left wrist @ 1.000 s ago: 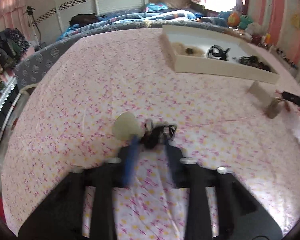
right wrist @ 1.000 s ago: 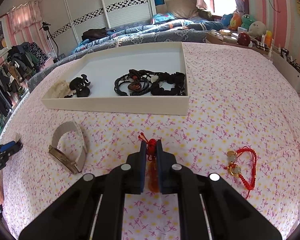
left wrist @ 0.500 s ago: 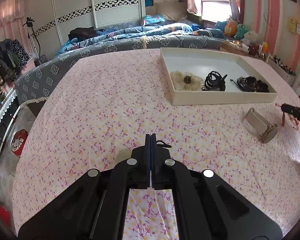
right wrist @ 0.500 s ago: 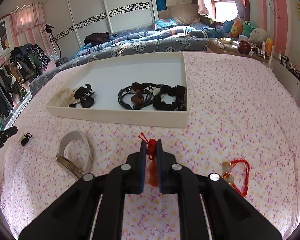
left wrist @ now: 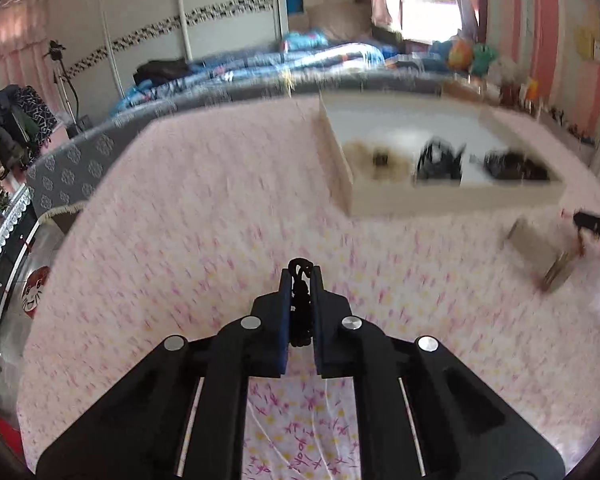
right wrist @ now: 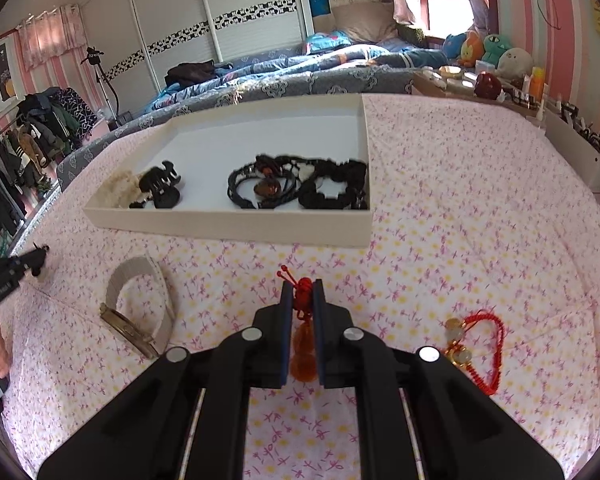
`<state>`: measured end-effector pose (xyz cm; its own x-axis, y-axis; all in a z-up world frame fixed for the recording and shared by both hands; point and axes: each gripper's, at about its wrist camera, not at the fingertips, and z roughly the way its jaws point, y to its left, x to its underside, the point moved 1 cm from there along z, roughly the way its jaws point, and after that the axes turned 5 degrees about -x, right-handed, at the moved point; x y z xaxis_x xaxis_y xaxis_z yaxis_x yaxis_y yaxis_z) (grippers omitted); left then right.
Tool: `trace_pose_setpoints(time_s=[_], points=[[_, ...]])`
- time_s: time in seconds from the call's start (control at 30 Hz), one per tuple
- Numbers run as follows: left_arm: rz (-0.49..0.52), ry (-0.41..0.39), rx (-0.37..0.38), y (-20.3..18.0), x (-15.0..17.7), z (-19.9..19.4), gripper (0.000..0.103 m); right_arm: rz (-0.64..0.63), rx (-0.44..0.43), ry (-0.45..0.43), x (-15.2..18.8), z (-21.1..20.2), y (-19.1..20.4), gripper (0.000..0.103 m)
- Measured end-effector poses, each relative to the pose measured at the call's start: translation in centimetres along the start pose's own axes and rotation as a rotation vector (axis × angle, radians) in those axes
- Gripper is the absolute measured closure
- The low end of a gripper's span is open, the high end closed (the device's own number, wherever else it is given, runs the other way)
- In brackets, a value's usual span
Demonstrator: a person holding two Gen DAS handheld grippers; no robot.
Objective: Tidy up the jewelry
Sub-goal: 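Carry the black cord and red tassel in both tools over the tray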
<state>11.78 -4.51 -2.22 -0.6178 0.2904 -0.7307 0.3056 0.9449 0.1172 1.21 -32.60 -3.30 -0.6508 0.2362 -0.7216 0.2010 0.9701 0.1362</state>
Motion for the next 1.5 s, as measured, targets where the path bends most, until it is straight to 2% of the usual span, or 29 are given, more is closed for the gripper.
trace_pose_setpoints(time_s=[0.27,0.47,0.6,0.77,0.97,1.17,1.3,1.4,1.5], points=[[-0.042,-0.127,0.048,-0.7,-5.5,-2.4,0.096,-0.021,-0.029,-0.092,-4.5,-2.5,0.7,0.094],[-0.041,-0.207,0.123,-5.1,-10.8,-2.8,0.096,-0.041,-0.078,-0.174,-9.0,-3.5,2.3,0.094],[-0.073,-0.211,0.183,-7.3,-12.5,-1.1,0.096,-0.077,-0.110,-0.200,-10.8,-2.6,3.9,0.094],[-0.089,-0.170,0.232,-9.6,-11.9,3.2,0.096,-0.121,-0.157,-0.149,-10.7,1.8,5.8,0.094],[-0.059,-0.130,0.237,-10.9,-9.8,6.4,0.096,-0.140,-0.180,-0.075,-8.9,5.6,6.8,0.094],[-0.037,-0.121,0.304,-11.9,-9.0,7.1,0.096,-0.155,-0.211,-0.050,-8.4,7.1,7.5,0.094],[-0.003,-0.121,0.301,-12.8,-8.6,7.3,0.095,-0.156,-0.212,-0.022,-7.8,8.1,7.6,0.094],[-0.009,-0.126,0.299,-12.9,-8.6,7.3,0.095,-0.157,-0.190,-0.026,-7.6,8.2,7.6,0.093],[-0.013,-0.134,0.293,-12.8,-8.5,7.1,0.095,-0.169,-0.134,-0.032,-7.4,8.4,7.3,0.092]])
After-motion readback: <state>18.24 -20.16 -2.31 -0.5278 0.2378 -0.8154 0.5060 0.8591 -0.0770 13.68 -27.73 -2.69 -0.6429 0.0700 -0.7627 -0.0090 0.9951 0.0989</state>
